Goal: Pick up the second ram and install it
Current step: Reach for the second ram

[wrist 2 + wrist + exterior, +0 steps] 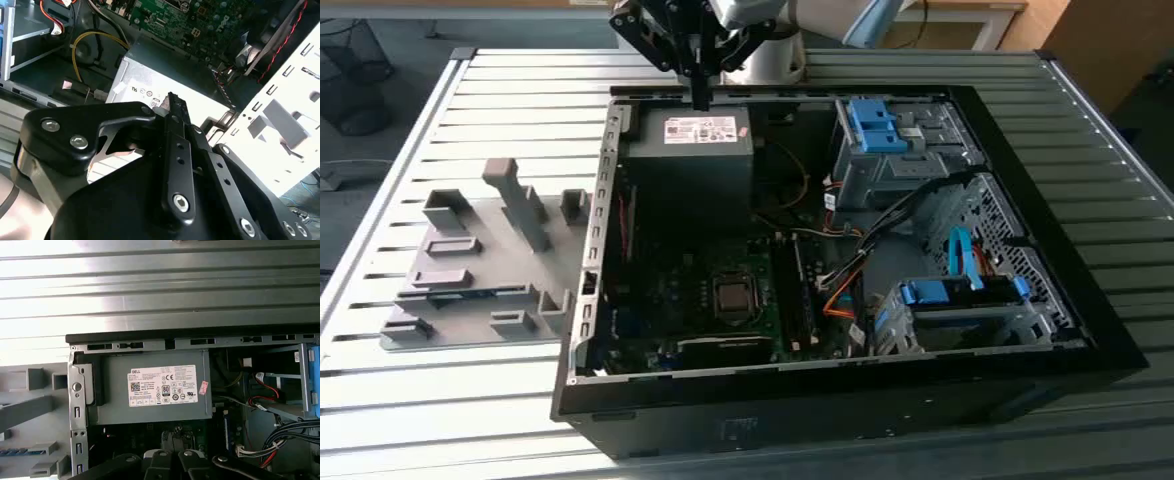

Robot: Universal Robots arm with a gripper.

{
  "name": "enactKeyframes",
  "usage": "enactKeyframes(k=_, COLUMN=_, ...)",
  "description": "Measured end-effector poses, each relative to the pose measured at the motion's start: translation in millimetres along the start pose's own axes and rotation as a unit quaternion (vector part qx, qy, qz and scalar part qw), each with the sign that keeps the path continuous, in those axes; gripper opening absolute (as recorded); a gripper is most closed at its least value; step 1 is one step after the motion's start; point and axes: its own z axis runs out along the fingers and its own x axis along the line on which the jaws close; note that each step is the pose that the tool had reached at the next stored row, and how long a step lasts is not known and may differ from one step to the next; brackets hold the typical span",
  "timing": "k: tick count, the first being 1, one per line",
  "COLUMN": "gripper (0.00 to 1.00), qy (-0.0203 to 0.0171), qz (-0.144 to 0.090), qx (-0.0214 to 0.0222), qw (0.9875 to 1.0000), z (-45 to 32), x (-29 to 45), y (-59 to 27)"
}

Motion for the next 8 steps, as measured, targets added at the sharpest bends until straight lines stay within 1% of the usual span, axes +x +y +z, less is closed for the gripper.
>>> enactKeyframes(k=7, gripper=0.1, qy=0.0, qz=0.0, qx=0.0, qw=1.0, z=0.0, x=0.8, y=-0.1)
enactKeyframes(k=8, gripper=0.1, qy=0.0, qz=0.0, qx=0.0, qw=1.0, z=-0.1, x=4.4, y=-0.3)
